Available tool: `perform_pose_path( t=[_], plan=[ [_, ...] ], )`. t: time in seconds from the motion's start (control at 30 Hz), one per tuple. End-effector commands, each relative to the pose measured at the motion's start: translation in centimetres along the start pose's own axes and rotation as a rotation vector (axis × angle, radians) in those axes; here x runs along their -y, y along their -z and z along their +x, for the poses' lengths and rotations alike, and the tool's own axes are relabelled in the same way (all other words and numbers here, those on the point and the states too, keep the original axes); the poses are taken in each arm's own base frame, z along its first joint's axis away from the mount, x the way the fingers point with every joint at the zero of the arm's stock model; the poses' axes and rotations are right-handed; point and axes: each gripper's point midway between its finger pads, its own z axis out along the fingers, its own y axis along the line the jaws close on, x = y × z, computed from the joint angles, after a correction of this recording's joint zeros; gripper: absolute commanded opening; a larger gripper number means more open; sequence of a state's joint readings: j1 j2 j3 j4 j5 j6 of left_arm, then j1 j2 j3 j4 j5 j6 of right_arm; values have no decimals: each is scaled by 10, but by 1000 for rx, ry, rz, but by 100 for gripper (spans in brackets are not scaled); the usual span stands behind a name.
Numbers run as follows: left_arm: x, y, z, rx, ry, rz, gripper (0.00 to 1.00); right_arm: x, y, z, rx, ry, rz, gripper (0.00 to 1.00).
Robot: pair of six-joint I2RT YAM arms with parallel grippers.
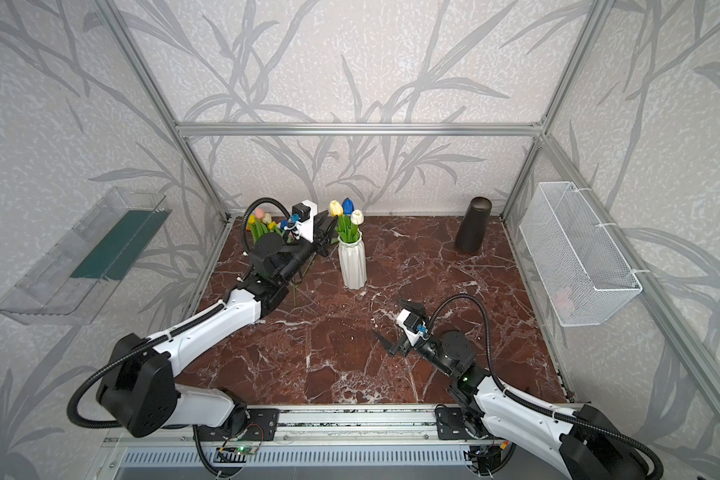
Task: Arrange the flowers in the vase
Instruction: 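Open the left gripper and move it back to the tulip pile, then close the left gripper on the white tulip stem lying apart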
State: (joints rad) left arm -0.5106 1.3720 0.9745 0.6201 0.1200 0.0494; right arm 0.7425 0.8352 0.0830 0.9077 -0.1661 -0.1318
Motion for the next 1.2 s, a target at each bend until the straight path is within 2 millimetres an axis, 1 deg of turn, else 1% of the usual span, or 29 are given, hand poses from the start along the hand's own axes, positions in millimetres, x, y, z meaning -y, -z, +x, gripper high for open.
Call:
perform_pose_path(
  t=[0.0, 0.1, 0.17, 0.27, 0.3, 0.33, 0.37, 0.4, 0.43, 0.5, 0.53, 0.57, 0.63, 0.73, 0.8, 0.9, 1.03, 1.17],
  plan=[
    [-7, 15, 5, -59, -45, -35, 35, 0, -3, -16, 48, 14, -5, 100],
    [-30, 26, 13, -103, -28, -123, 35, -1, -2, -16, 48, 14, -10, 100],
    [-53, 33, 23, -145, 21, -185, 35, -1, -3, -16, 44, 13, -12, 100],
    [-101, 43, 52, -249, 146, -318, 35, -1, -3, -15, 44, 12, -12, 100],
    [-118, 47, 68, -303, 198, -365, 35, -1, -3, -15, 44, 11, -14, 100],
    [-132, 50, 91, -372, 244, -404, 35, -1, -4, -15, 44, 11, -14, 100],
    [-140, 50, 107, -438, 275, -422, 36, -2, -4, -15, 45, 9, -16, 100],
    [-147, 51, 135, -542, 301, -441, 41, -2, -4, -15, 45, 9, -18, 100],
    [-152, 51, 158, -639, 318, -448, 43, -2, -5, -15, 46, 9, -18, 100],
    [-146, 48, 206, -857, 347, -389, 44, -2, -5, -13, 38, 10, -18, 100],
    [-144, 47, 224, -949, 350, -364, 47, -2, -5, -12, 37, 10, -17, 100],
    [-140, 46, 241, -1034, 358, -344, 50, -2, -6, -12, 35, 10, -17, 100],
    [-136, 47, 264, -1173, 364, -314, 51, -2, -6, -12, 35, 10, -18, 100],
    [-138, 45, 287, -1297, 303, -325, 52, -2, -7, -11, 32, 12, -16, 100],
    [-143, 39, 297, -1322, 273, -335, 52, -1, -7, -11, 32, 13, -15, 100],
    [-145, 30, 309, -1361, 264, -327, 52, -1, -7, -11, 30, 12, -14, 100],
    [-139, 19, 324, -1403, 243, -293, 52, -1, -6, -11, 34, 11, -15, 100],
    [-137, 17, 337, -1448, 201, -303, 52, -1, -4, -14, 44, 14, -9, 100]
  ],
)
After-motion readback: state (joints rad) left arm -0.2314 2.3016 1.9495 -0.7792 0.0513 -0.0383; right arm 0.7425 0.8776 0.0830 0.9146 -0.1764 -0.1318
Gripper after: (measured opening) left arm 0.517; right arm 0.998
